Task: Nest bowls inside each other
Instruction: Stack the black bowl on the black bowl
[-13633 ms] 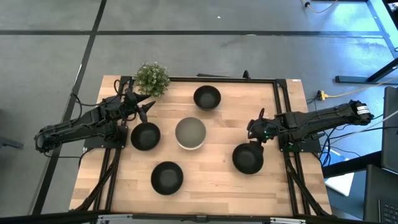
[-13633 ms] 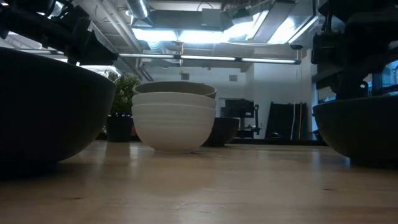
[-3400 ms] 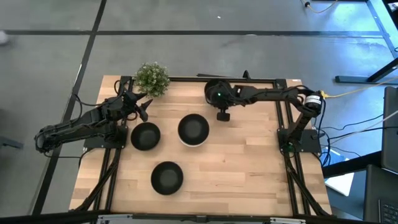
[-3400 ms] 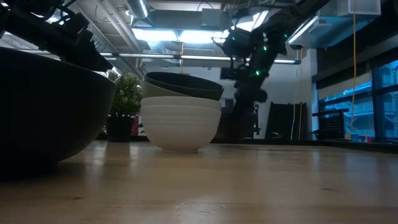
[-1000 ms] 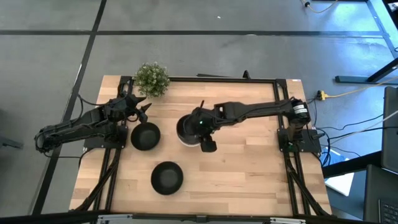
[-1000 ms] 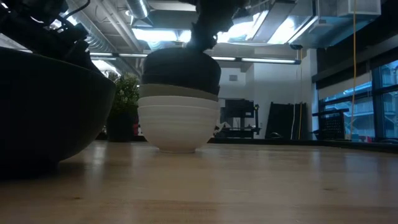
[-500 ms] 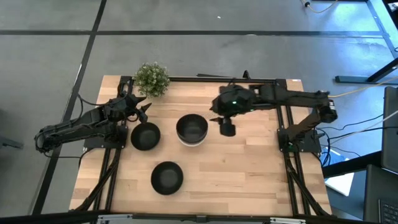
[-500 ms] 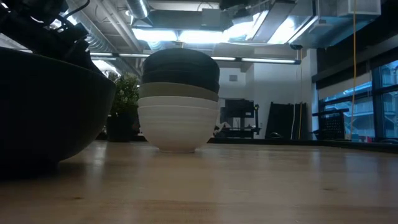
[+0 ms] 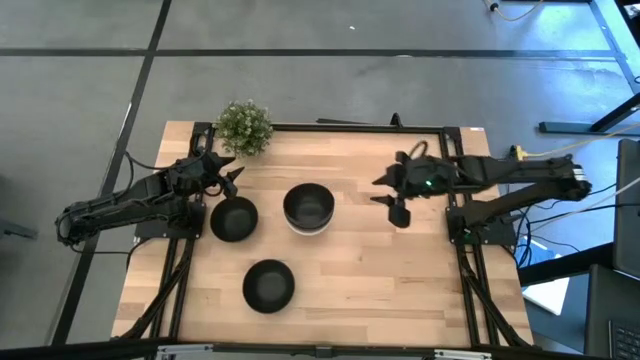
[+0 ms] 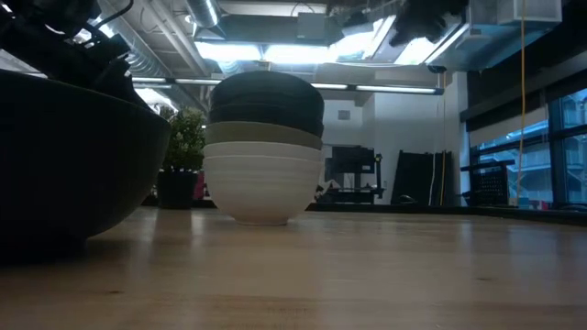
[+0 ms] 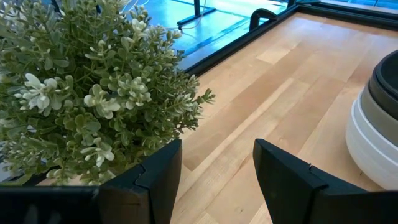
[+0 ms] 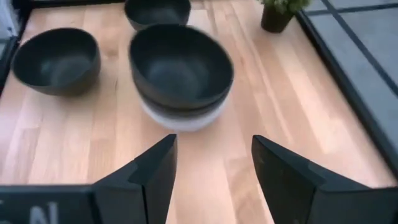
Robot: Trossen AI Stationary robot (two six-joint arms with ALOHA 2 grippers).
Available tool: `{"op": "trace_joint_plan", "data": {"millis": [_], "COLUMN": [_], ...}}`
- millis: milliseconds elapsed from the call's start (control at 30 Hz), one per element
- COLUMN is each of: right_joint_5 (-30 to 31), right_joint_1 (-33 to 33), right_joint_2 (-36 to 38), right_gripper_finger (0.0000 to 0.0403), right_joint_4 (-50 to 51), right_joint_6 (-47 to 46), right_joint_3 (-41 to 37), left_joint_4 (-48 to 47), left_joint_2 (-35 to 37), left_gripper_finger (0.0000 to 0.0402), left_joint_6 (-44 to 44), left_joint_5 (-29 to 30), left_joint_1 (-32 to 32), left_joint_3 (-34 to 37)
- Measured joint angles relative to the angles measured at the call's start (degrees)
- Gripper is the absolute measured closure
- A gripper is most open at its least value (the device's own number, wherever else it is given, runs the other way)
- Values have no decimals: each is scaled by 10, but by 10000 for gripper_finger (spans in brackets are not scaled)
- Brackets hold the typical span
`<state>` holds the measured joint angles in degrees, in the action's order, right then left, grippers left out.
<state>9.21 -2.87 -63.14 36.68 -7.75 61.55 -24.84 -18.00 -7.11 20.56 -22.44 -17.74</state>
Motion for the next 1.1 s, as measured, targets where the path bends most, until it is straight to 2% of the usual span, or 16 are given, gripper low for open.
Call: {"op": "trace_joint_plan", "data": {"millis": [233,433,600,900,1100], "right_joint_5": [-32,-37,-37,-22,13], "right_joint_1": [-12,-12,-11,-11,-11], "right_joint_2": [151,201,201,201,201], "right_gripper_finger": [194,194,194,194,194], "right_joint_4": [-206,-300,-351,-357,-357], "right_joint_6": [-12,5,5,37,50], "right_joint_3": [-207,-308,-349,-351,-351], "left_joint_4": [1,29,54,47,42], "left_joint_2": [0,0,0,0,0], "left_gripper_finger": [208,208,208,207,171], "left_joint_6": [-2,-3,-3,-38,-55], "left_joint_5": [-1,-3,-6,-23,-23], "left_joint_1": [0,0,0,0,0], "left_joint_3": [0,0,0,0,0]}}
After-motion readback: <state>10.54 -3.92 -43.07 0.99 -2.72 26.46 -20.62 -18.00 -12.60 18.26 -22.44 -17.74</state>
